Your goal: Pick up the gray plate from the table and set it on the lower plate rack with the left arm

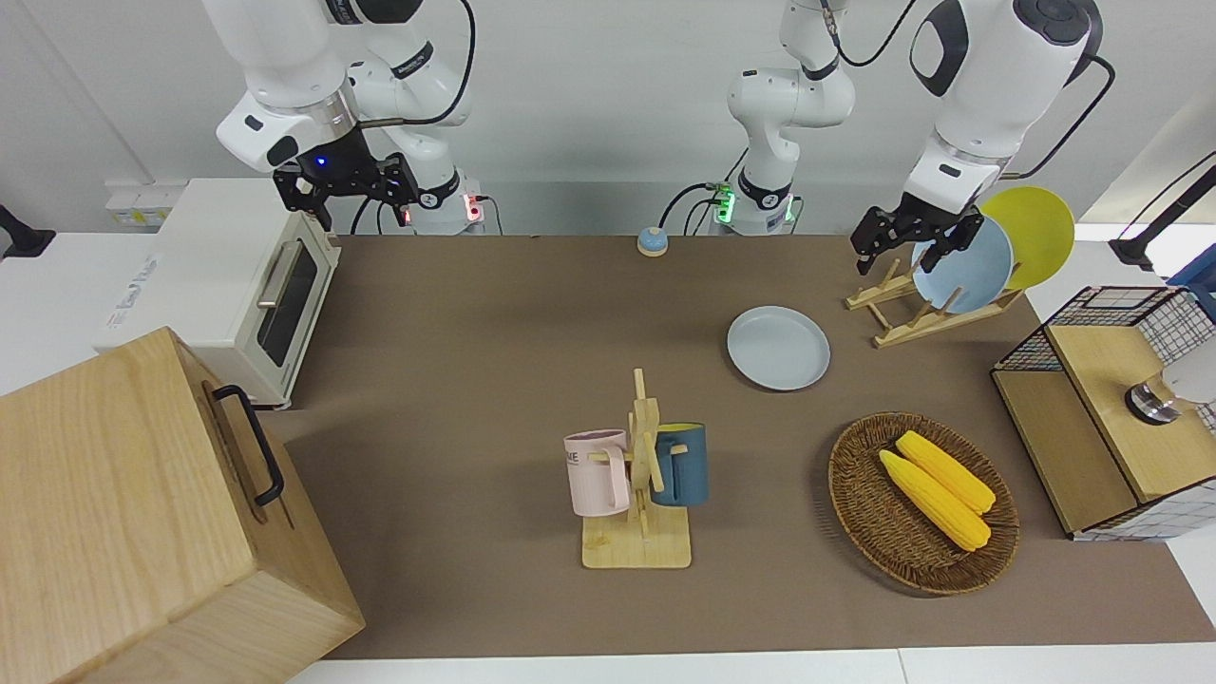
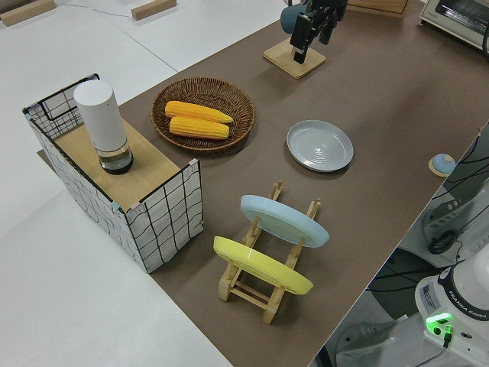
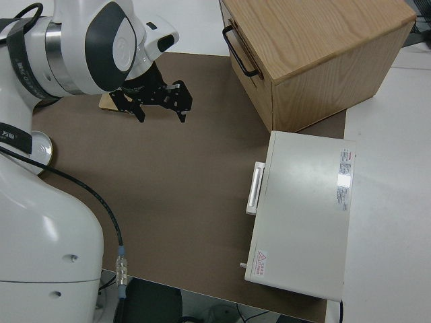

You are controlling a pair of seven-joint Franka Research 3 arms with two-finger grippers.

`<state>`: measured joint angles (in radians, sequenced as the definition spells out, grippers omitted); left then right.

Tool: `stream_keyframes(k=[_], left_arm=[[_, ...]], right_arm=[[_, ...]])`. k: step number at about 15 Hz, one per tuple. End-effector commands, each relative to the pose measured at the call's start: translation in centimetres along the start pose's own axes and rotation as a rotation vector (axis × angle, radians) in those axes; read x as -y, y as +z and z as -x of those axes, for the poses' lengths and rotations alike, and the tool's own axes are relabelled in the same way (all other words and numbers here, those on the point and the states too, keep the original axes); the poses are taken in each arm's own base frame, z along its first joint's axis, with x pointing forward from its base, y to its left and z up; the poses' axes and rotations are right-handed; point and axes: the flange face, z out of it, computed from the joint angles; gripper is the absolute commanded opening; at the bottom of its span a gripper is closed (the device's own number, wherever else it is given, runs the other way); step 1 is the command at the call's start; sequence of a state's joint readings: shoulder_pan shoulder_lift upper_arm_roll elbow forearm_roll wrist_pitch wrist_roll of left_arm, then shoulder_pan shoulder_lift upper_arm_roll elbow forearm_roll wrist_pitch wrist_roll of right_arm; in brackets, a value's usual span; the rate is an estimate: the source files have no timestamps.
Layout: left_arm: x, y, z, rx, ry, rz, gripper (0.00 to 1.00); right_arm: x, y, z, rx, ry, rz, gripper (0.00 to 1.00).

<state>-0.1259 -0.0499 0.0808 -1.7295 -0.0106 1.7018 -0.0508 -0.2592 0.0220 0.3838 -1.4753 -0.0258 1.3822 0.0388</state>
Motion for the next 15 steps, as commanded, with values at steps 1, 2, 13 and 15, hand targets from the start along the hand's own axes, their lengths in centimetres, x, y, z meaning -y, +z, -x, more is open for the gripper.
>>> stream_keyframes(k=[1, 2, 13, 15], left_arm=[[-0.3, 0.0, -0.6, 0.017, -0.009, -0.012, 0.99], [-0.3, 0.1, -0.6, 0.017, -0.009, -0.012, 0.99], [0.2, 0.7, -0.5, 0.03, -0.014, -0.017, 0.99], [0.1, 2.7, -0.2, 0.053, -0.014, -0.02, 0.99]], right_arm=[[-0.2, -0.3, 0.2, 0.003, 0.015, 0.007, 0.983], [-0.2, -0.3, 0.2, 0.001, 0.015, 0.006, 0.983], [-0.2, -0.3, 0.2, 0.003, 0.015, 0.007, 0.983], [-0.2, -0.3, 0.2, 0.001, 0.015, 0.006, 0.983]])
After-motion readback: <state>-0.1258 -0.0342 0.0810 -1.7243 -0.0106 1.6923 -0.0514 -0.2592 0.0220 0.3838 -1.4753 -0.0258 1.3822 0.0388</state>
